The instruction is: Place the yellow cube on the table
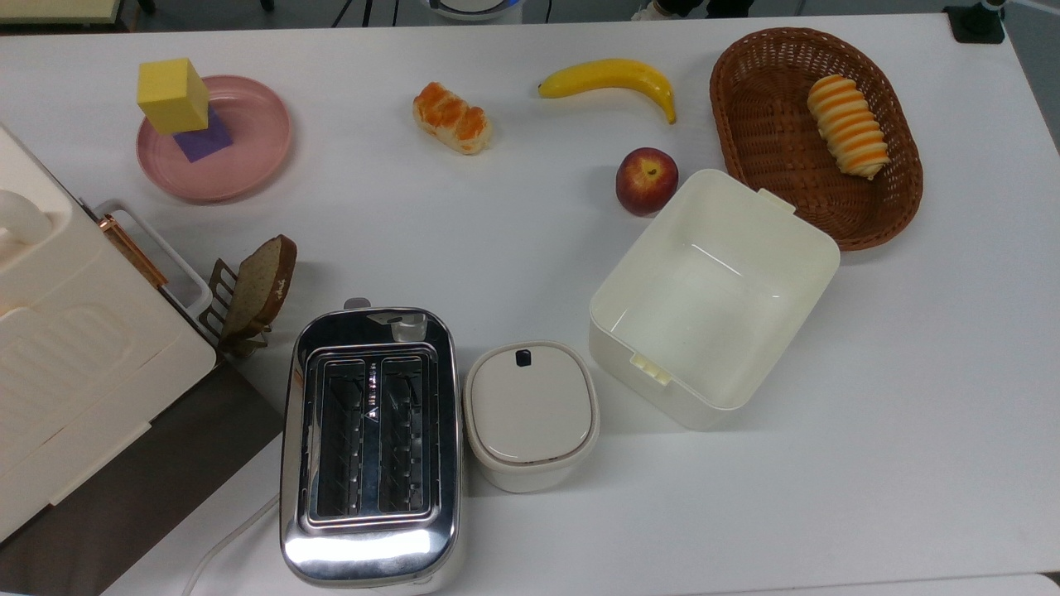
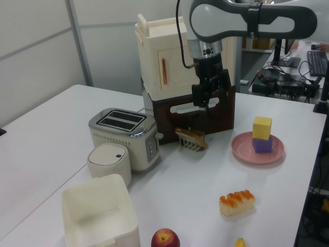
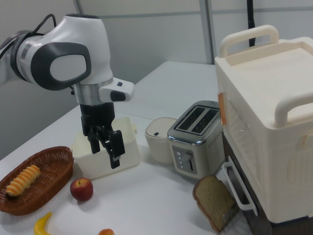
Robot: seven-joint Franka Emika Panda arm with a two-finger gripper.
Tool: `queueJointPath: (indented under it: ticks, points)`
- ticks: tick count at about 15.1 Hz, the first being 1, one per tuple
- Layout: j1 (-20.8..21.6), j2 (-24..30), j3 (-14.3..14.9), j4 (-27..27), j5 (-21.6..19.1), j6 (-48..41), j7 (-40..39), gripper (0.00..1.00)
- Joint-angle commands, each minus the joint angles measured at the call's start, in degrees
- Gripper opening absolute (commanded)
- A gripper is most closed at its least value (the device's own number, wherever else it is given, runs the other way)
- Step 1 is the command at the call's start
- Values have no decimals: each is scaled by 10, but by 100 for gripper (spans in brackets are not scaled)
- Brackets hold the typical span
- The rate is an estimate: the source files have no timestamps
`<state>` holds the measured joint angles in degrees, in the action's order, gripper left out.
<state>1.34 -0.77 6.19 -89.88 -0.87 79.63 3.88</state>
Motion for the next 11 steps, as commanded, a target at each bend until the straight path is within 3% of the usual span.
queueJointPath:
  ticks: [1,3,11]
  points:
    - [1,28,7,25,36,-17,18,100]
    - [0,21,7,47,47,-18,16,100]
    - [6,20,0,39,43,-21,15,100]
